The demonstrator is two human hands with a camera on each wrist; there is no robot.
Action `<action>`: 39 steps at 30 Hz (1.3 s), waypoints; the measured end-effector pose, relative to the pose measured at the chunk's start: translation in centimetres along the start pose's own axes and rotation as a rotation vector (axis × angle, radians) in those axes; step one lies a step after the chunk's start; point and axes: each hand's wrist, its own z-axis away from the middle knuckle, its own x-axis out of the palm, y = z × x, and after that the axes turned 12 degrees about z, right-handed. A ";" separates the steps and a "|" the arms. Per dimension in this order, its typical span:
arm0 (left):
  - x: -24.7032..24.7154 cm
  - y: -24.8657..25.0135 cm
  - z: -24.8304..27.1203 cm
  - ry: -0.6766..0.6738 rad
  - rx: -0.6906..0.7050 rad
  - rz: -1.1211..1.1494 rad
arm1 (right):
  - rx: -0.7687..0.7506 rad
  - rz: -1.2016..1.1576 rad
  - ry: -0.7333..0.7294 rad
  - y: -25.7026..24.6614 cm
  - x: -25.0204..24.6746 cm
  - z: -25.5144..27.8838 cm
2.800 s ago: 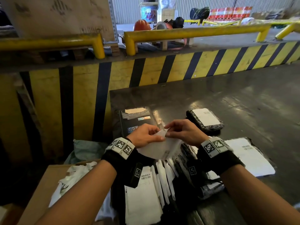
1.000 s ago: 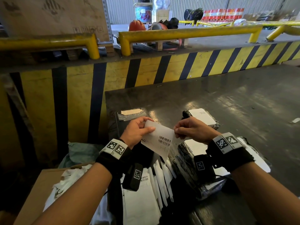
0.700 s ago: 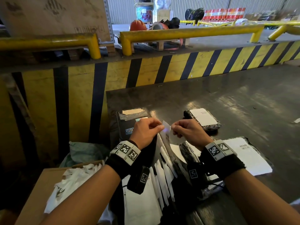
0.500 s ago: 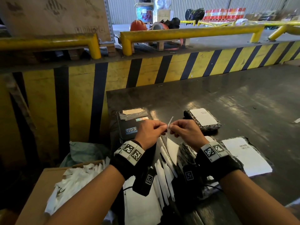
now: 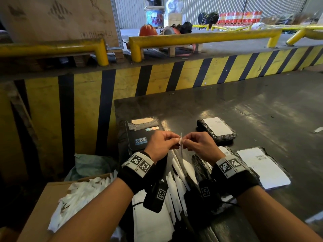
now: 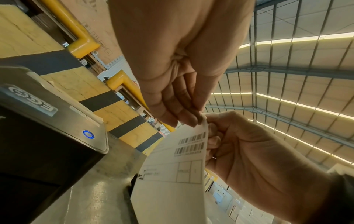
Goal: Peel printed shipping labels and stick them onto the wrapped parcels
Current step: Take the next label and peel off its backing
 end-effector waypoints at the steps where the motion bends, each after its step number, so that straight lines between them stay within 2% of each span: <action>1: 0.0 0.1 0.1 -0.007 -0.002 -0.001 | -0.001 0.003 -0.008 0.0 0.0 0.1; 8: -0.6 0.4 0.1 -0.012 -0.015 -0.033 | -0.010 0.062 -0.022 0.1 -0.2 0.1; 12: -1.5 0.9 0.0 0.047 0.042 -0.171 | 0.067 0.035 0.027 0.5 -0.4 -0.2; 17: -2.0 1.8 0.1 0.113 0.141 -0.248 | 0.031 -0.106 0.088 -0.9 0.9 -0.6; 21: -2.3 2.0 0.2 0.140 0.170 -0.250 | 0.022 -0.054 0.134 -1.3 1.5 -1.3; 33: -6.7 0.8 0.1 0.409 0.169 -0.312 | 0.113 -0.073 0.466 1.0 -0.7 -1.2; 39: -9.4 0.7 -0.3 0.510 0.197 -0.292 | 0.167 -0.195 0.667 2.5 -2.8 -1.0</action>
